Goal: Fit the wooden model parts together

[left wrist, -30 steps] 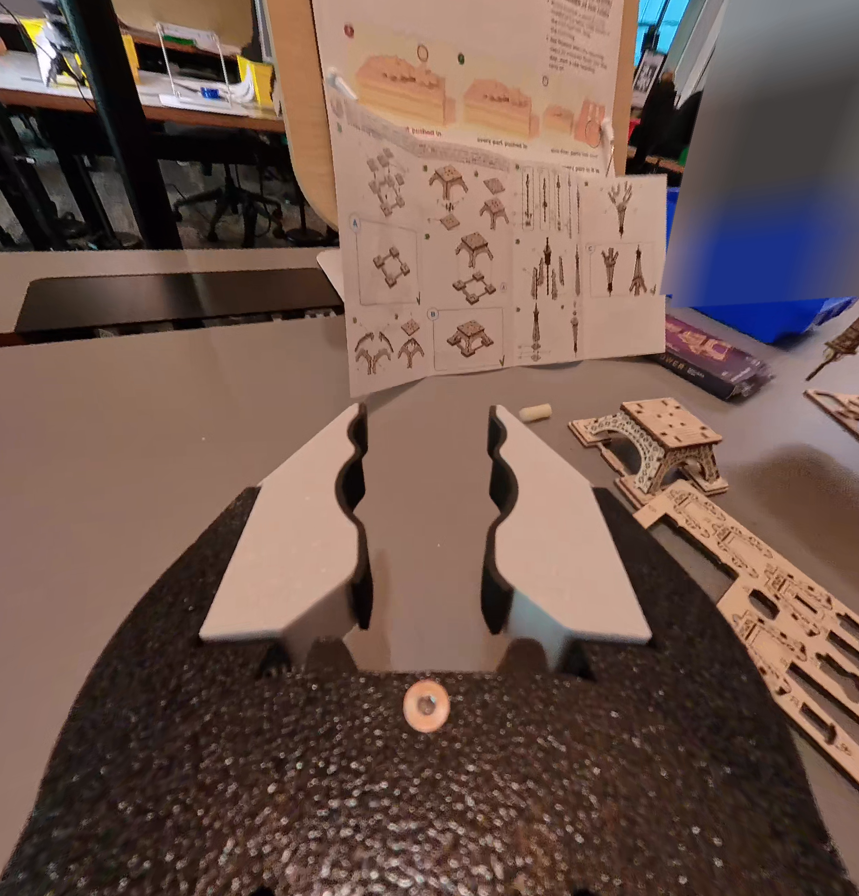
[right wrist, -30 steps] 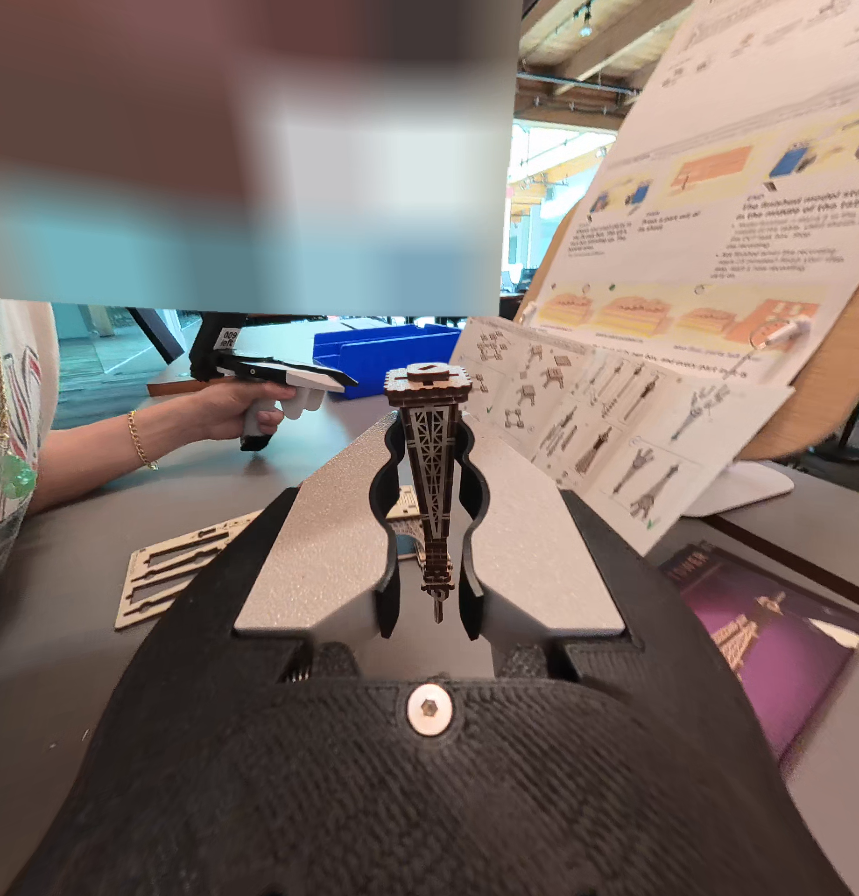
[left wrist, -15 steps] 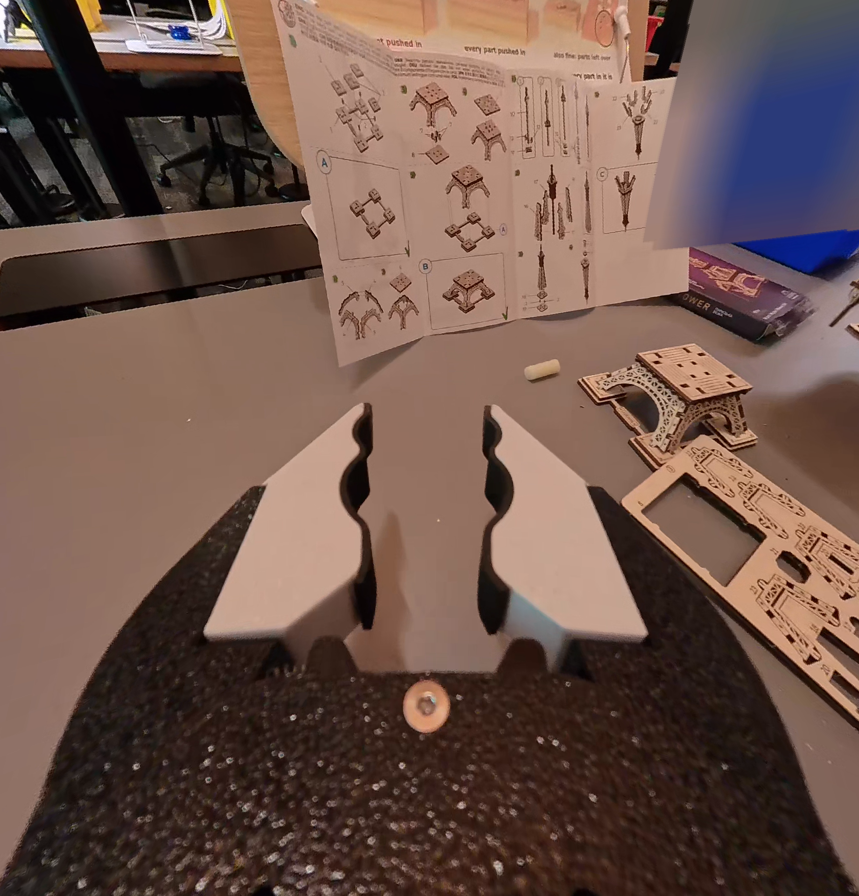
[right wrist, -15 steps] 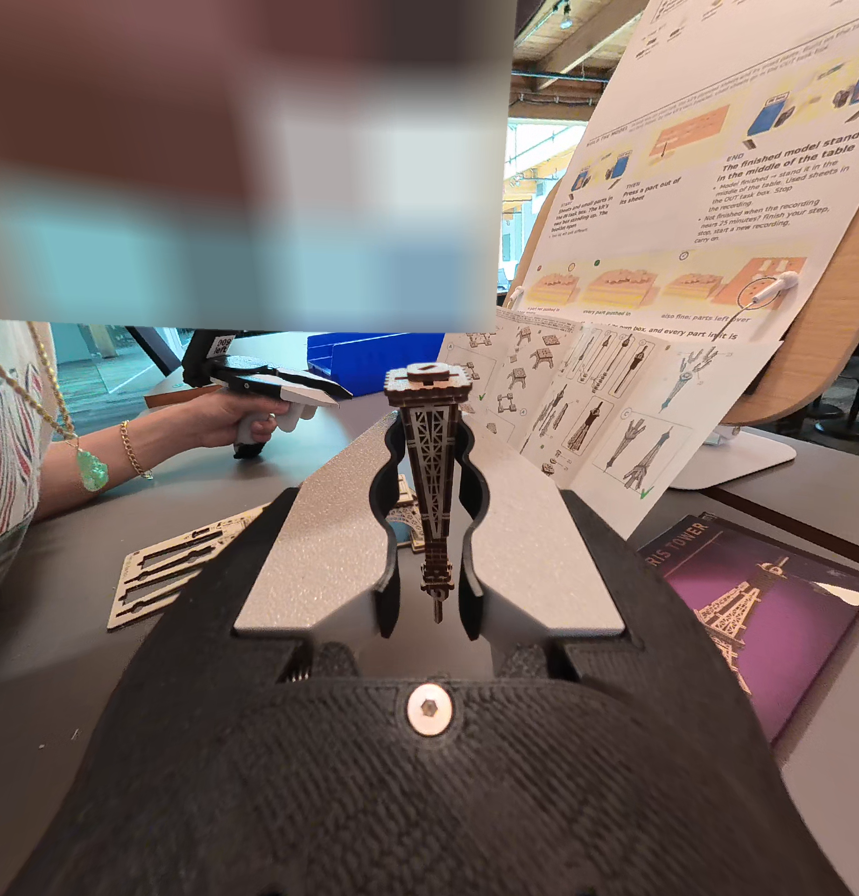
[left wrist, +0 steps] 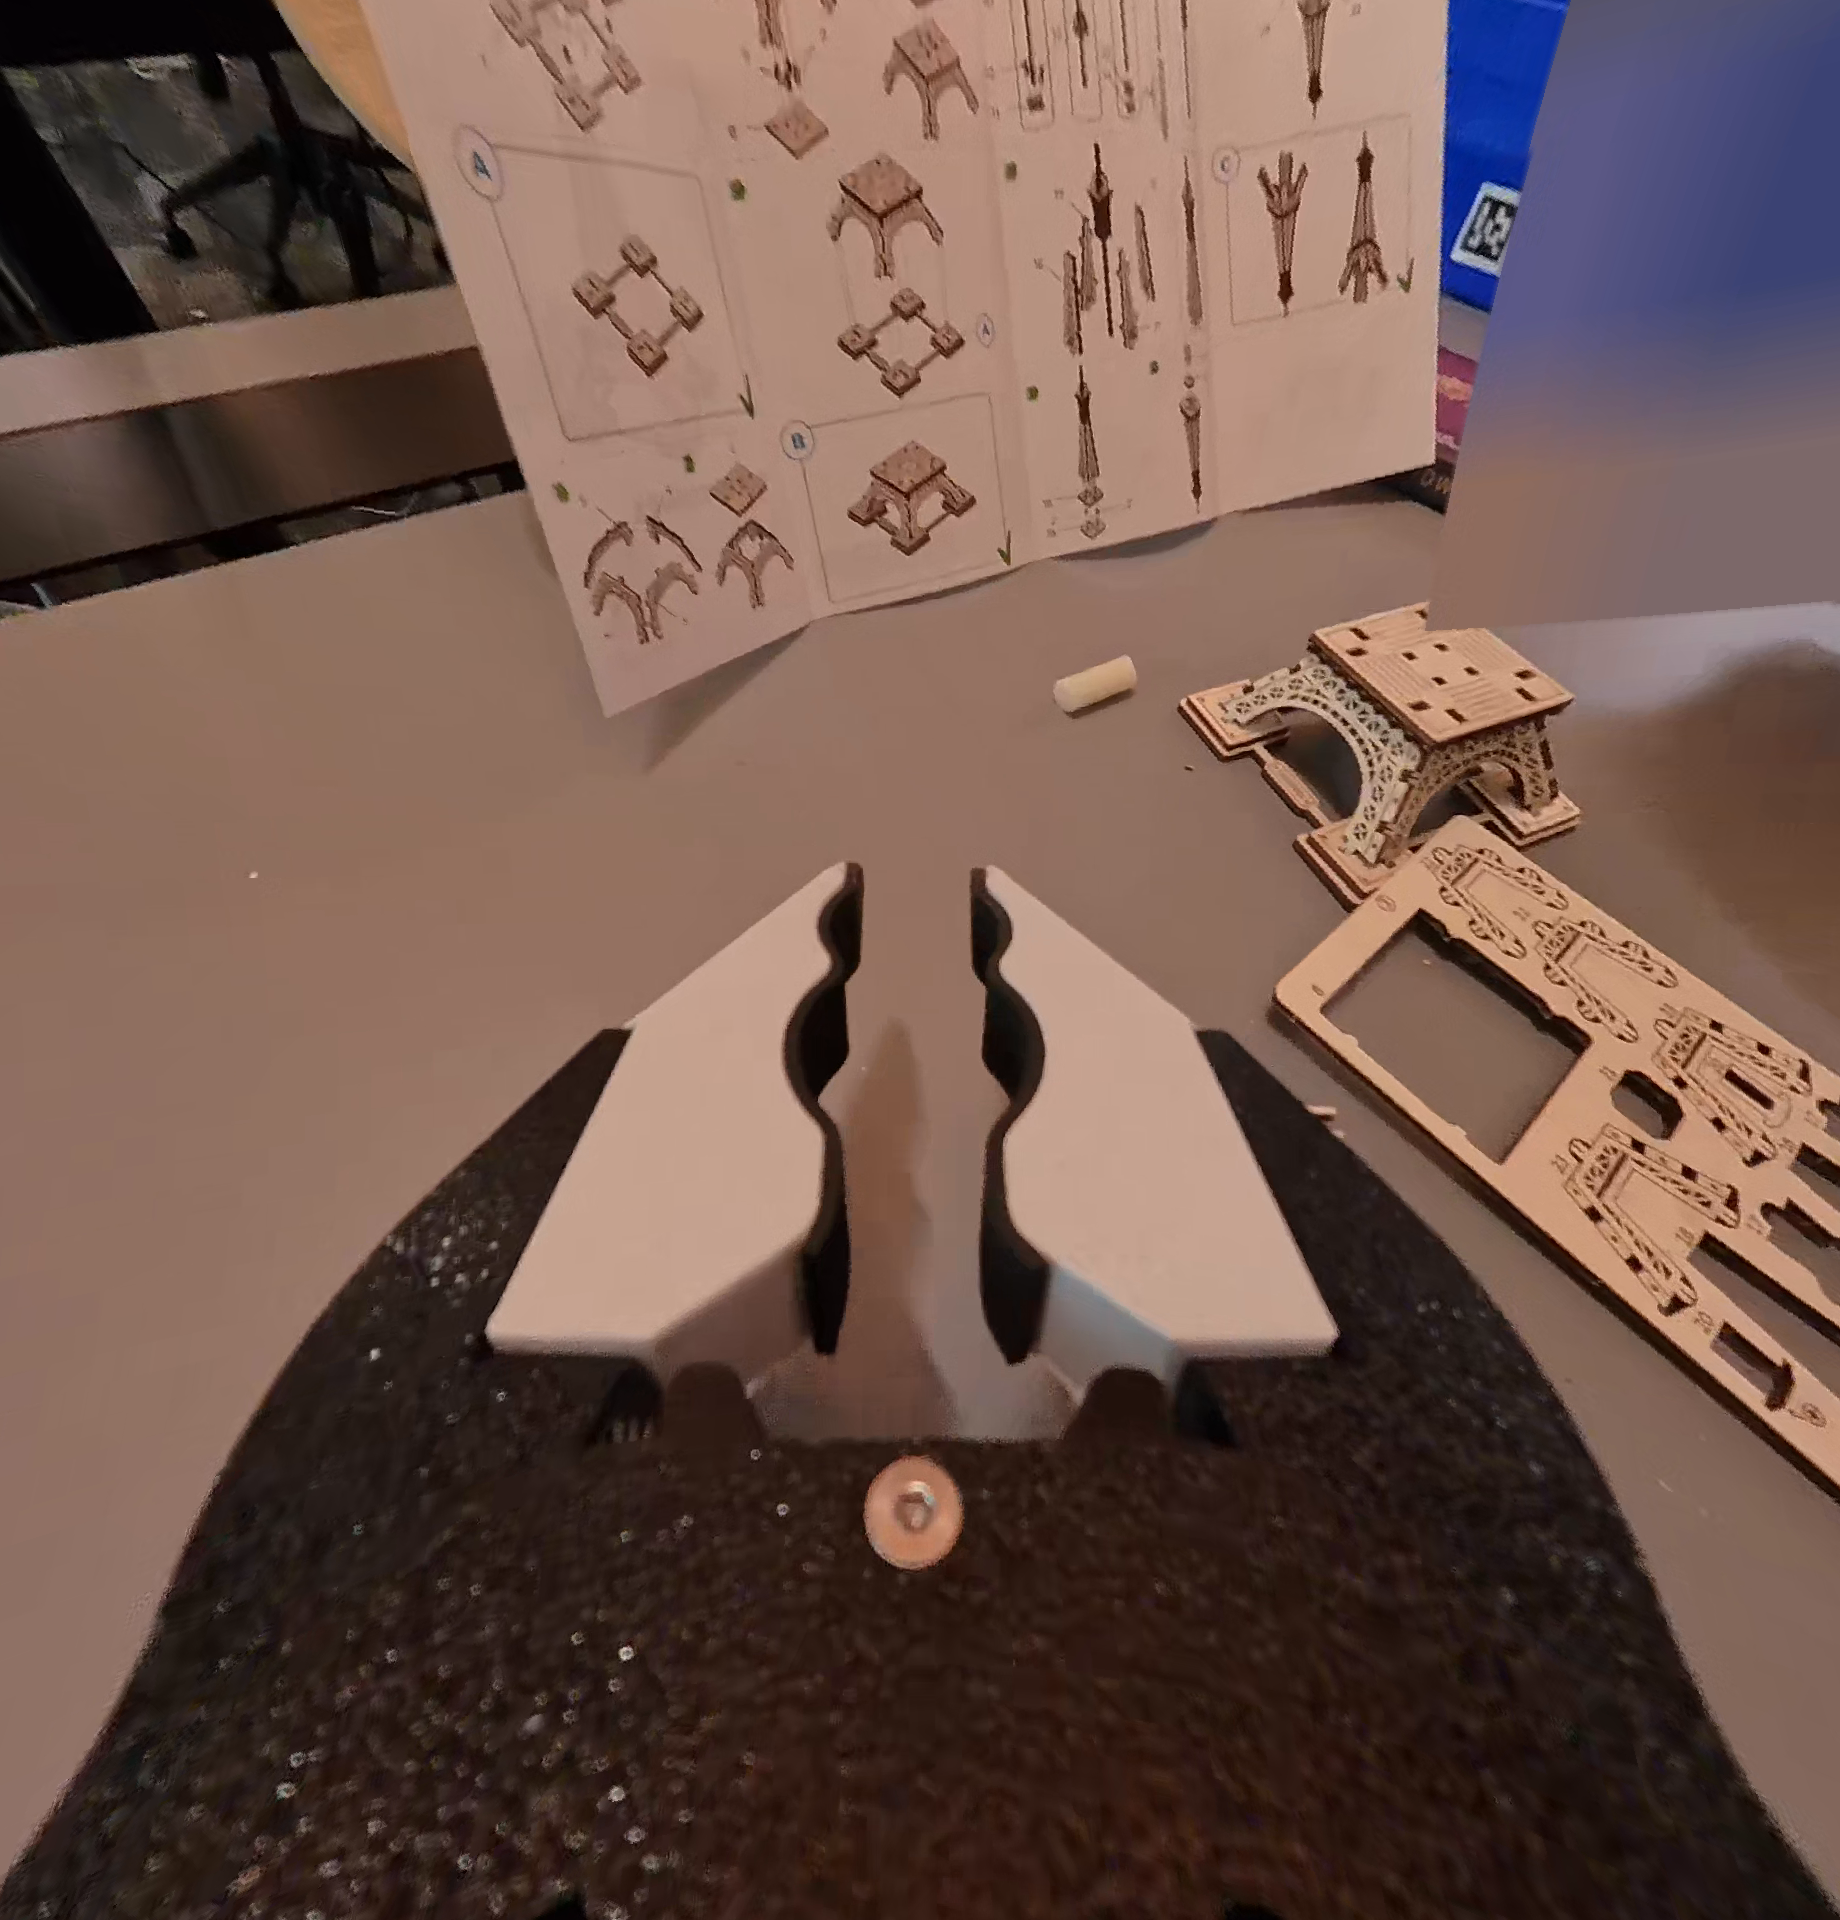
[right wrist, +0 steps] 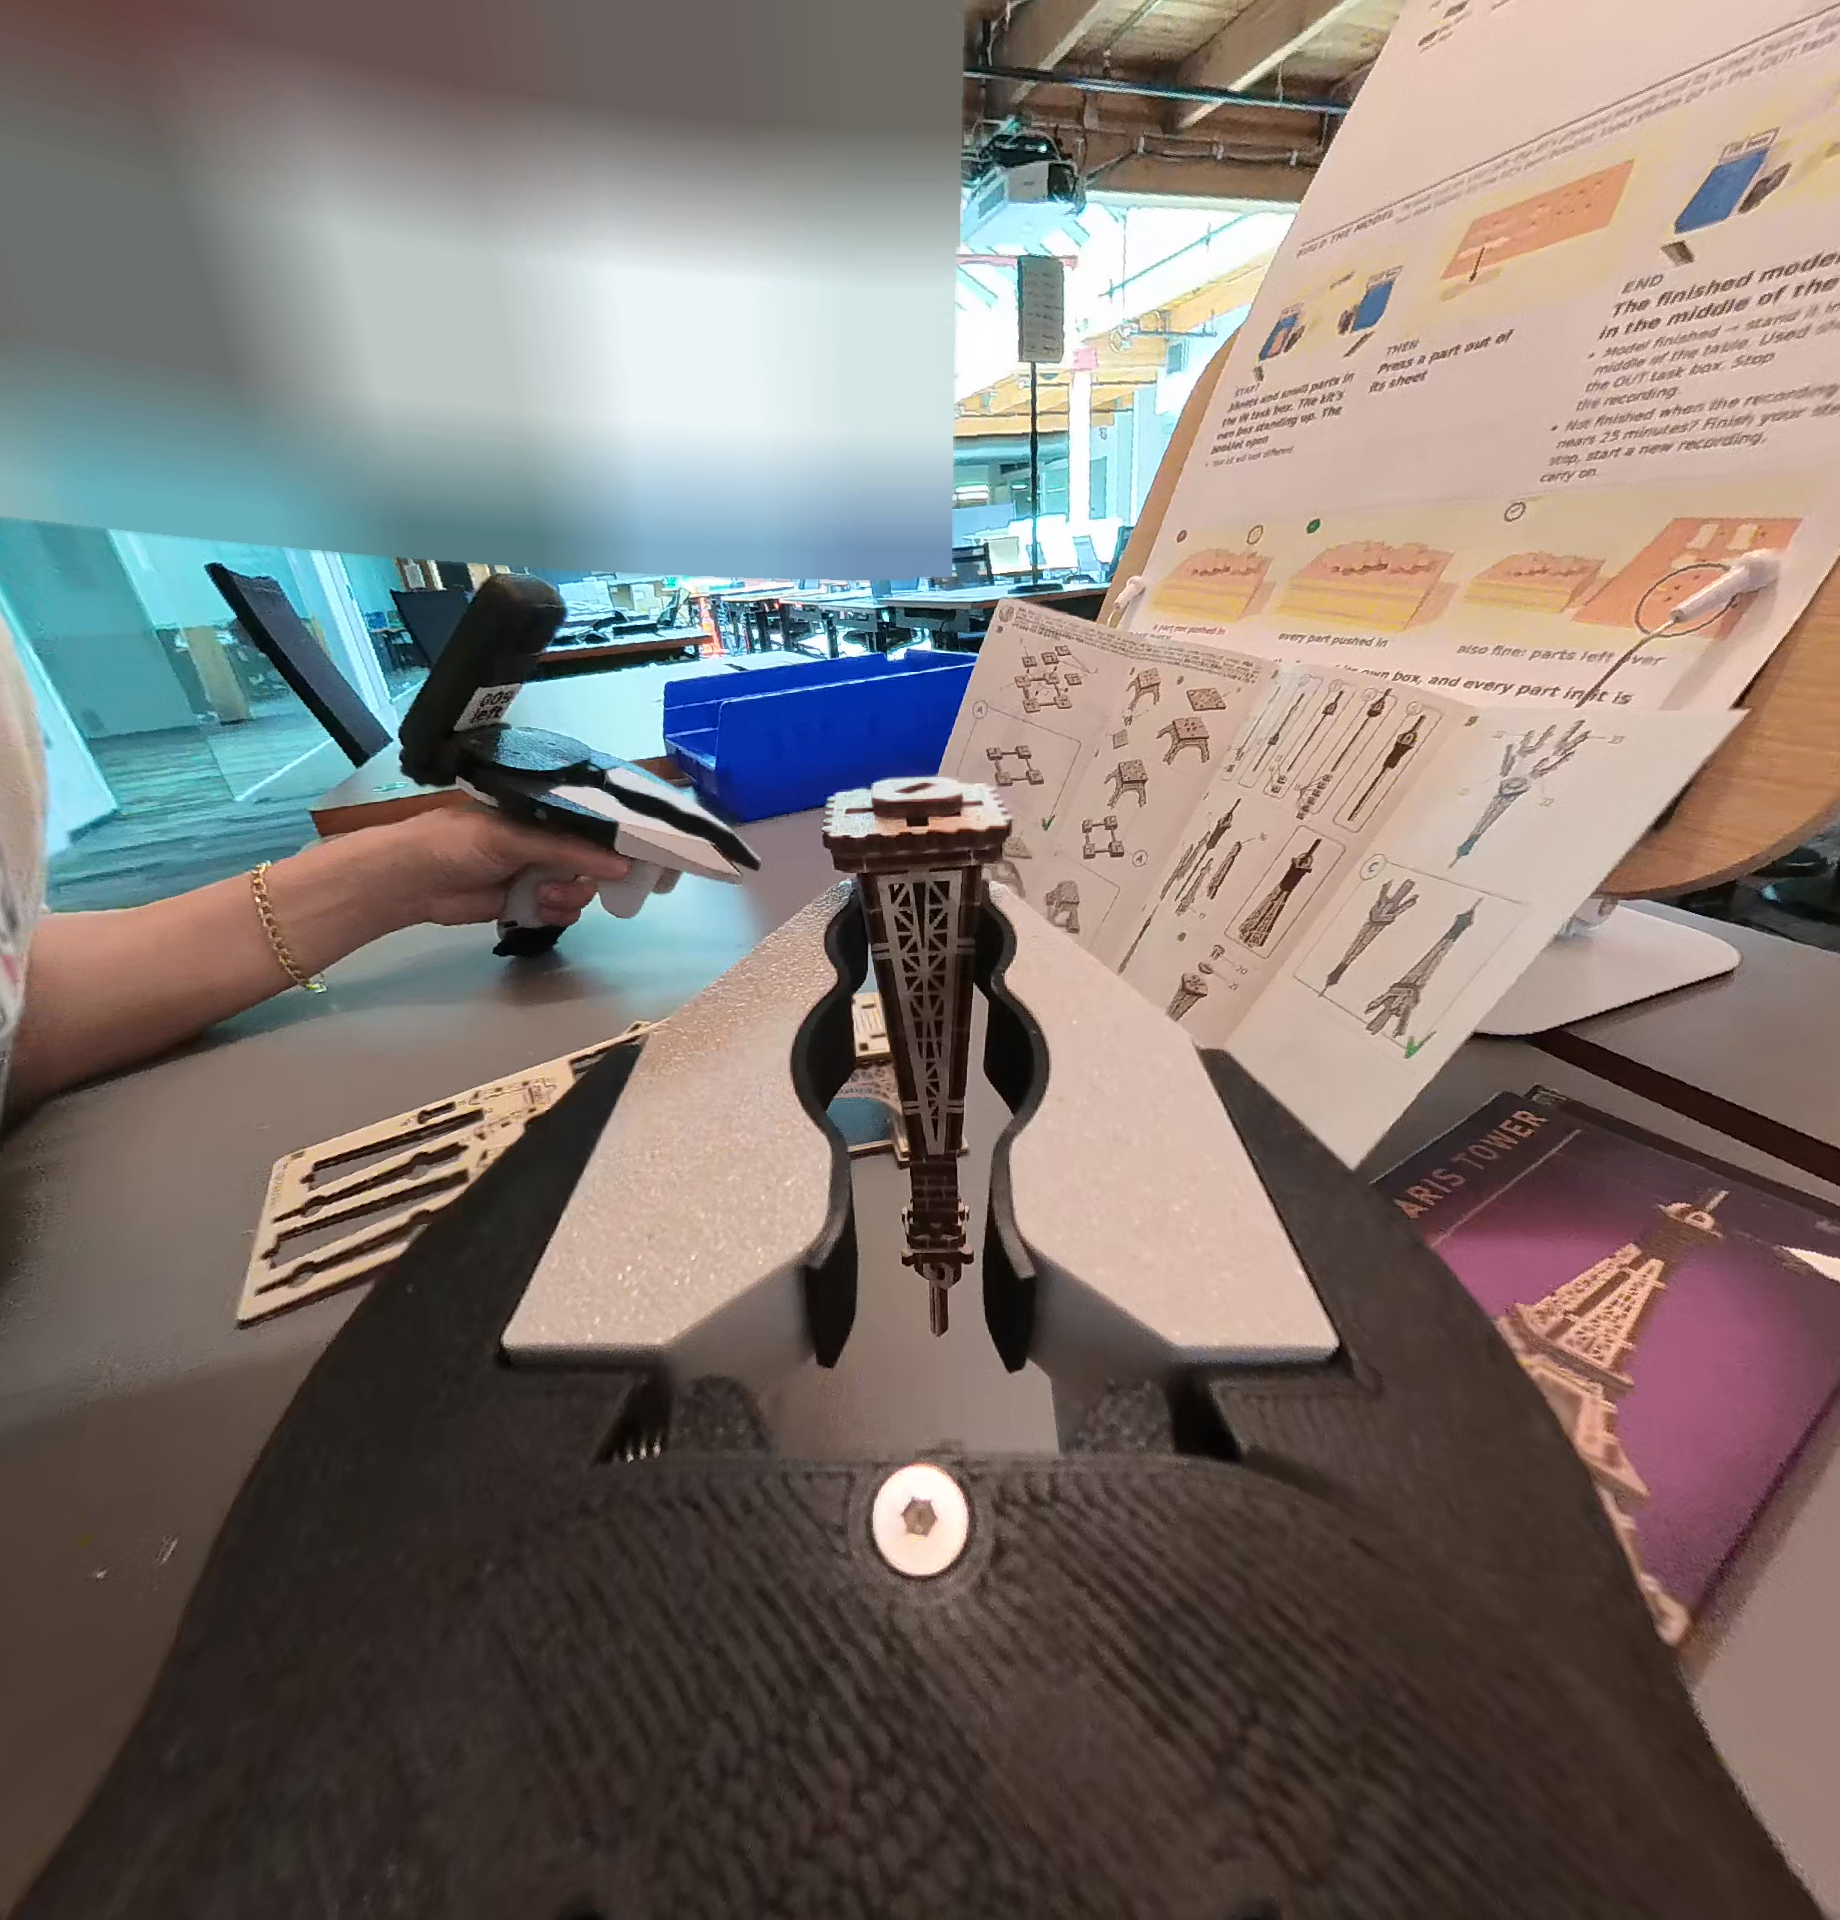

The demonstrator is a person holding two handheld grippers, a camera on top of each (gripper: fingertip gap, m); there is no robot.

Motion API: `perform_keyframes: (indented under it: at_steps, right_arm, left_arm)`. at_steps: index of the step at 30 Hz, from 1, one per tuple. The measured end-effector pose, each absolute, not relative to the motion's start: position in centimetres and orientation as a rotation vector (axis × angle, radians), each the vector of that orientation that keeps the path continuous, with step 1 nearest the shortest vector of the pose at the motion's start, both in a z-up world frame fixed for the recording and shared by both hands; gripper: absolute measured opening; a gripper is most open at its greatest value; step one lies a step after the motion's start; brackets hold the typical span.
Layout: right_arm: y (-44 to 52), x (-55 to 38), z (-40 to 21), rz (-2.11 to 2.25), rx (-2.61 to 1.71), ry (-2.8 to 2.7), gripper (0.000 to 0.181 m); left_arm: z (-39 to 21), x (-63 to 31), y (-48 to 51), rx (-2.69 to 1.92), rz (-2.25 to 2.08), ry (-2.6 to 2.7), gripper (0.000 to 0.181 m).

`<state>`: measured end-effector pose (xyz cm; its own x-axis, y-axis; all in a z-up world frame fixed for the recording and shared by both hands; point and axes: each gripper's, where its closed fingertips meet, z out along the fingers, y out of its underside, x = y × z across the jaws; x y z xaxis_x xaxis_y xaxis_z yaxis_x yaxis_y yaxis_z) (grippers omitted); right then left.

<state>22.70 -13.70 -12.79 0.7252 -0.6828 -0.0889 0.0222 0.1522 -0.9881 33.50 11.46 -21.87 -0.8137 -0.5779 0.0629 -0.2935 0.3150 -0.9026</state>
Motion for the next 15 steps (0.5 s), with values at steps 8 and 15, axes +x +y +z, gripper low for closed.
perform_keyframes:
  at_steps: [8,15]
  right_arm:
    - [-9.5,21.7,-13.0,-0.429,-1.370,0.555,0.017]
    - [-5.2,19.4,-13.0,-0.355,-1.419,0.504,0.017]
  left_arm:
    - [-24.2,28.7,10.0,-0.788,-1.466,2.749,0.005]
    - [-24.1,25.1,9.0,-0.729,-1.331,2.971,0.013]
